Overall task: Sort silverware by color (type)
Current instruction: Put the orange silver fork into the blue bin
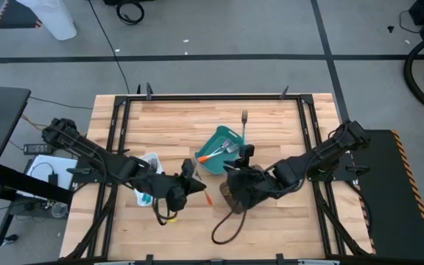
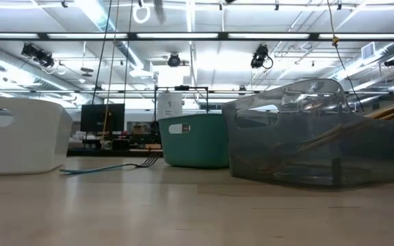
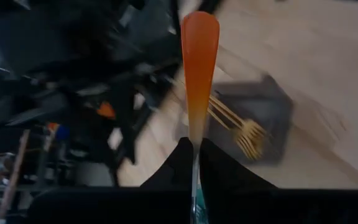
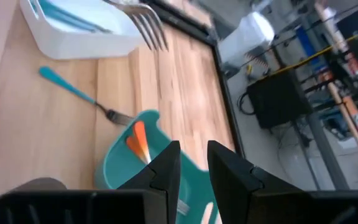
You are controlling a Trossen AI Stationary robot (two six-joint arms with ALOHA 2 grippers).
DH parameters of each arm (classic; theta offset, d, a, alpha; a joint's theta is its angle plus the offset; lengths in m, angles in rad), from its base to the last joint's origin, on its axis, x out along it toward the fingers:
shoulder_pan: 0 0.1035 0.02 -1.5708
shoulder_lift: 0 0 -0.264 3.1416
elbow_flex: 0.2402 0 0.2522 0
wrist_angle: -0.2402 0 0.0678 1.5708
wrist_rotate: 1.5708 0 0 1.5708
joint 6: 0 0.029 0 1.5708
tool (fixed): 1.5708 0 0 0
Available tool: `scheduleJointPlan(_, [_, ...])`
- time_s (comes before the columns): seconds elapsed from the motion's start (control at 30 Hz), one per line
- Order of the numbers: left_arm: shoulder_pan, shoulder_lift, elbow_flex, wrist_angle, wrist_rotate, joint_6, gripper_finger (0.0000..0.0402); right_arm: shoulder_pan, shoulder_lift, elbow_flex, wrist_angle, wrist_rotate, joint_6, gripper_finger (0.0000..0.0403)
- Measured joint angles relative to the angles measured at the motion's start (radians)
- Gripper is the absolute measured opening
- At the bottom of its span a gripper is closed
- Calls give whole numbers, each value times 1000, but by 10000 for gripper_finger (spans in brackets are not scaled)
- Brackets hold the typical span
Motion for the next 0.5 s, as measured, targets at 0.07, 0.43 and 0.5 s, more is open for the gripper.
scheduleJointPlan(0.07, [1,-11,0,53,1,27,18,18,-8,0,28,21,-13,91])
scheduleJointPlan(0.43, [5,-18,0,359,36,191,18,50,-12,0,340,46,-201,101])
scheduleJointPlan(0.5, [7,-18,0,398,60,195,18,50,-12,0,367,46,-233,113])
